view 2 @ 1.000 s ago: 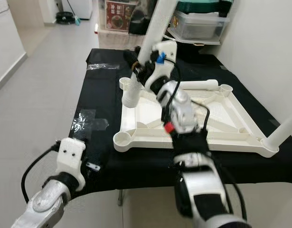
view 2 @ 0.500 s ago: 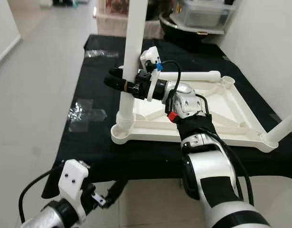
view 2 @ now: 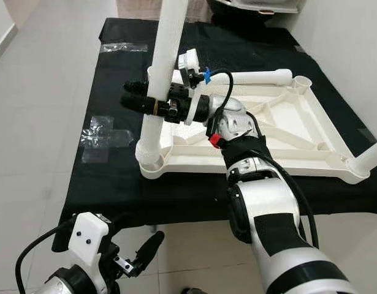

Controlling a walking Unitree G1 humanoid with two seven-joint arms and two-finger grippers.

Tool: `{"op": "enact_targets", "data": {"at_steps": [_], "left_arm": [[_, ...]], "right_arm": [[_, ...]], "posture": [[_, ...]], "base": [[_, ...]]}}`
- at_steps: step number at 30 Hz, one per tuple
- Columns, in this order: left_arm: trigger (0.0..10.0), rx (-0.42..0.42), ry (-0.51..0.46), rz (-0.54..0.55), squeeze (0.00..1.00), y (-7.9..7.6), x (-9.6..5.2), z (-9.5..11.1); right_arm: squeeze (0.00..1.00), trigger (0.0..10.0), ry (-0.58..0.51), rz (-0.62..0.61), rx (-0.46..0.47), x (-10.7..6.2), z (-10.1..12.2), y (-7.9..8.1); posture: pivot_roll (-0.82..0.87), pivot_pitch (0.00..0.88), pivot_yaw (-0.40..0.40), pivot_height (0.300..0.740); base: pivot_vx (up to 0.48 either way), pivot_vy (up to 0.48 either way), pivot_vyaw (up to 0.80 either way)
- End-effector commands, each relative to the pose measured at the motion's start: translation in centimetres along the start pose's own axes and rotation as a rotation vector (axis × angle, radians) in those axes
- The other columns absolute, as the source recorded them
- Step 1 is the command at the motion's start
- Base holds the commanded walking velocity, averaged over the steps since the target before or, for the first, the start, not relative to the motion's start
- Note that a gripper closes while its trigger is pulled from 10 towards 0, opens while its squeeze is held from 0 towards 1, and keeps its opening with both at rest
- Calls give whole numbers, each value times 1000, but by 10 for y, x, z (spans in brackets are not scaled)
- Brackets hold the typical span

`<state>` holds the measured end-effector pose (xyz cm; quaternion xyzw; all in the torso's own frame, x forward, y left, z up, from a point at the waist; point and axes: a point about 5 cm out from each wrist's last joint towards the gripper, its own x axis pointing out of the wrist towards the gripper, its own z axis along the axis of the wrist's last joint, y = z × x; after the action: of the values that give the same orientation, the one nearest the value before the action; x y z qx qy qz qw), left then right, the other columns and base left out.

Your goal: Building children table

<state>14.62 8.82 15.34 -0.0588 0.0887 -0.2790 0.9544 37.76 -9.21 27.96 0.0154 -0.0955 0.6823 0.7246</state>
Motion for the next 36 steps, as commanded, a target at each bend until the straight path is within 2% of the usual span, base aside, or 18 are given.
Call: {"op": "enact_targets", "data": {"at_steps": [1, 11, 19, 25, 31, 36], "left_arm": [[10000, -7, 15, -11, 0, -3, -2, -1], [10000, 3, 18, -4, 0, -2, -2, 0], [10000, 10, 18, -2, 0, -1, 0, 0], [10000, 14, 21, 0, 0, 0, 1, 0], [10000, 15, 19, 0, 0, 0, 1, 0], [10000, 17, 15, 3, 0, 1, 3, 1]], "right_arm": [[0, 10000, 13, 33, 5, 0, -9, 3], [0, 10000, 105, 89, -19, 2, -23, 8], [0, 10000, 166, 20, -34, 3, -28, 5], [0, 10000, 195, 102, -23, -1, -33, 10], [0, 10000, 252, 133, -30, -2, -43, 14], [0, 10000, 236, 19, -19, 1, -51, 10]], "posture": [[190, 204, -118, 740], [190, 199, -115, 740], [186, 198, -115, 740], [187, 202, -118, 740], [183, 204, -120, 740], [181, 203, -121, 740]], "base": [[0, 0, 0], [0, 0, 0], [0, 0, 0], [0, 0, 0], [0, 0, 0], [0, 0, 0]]}}
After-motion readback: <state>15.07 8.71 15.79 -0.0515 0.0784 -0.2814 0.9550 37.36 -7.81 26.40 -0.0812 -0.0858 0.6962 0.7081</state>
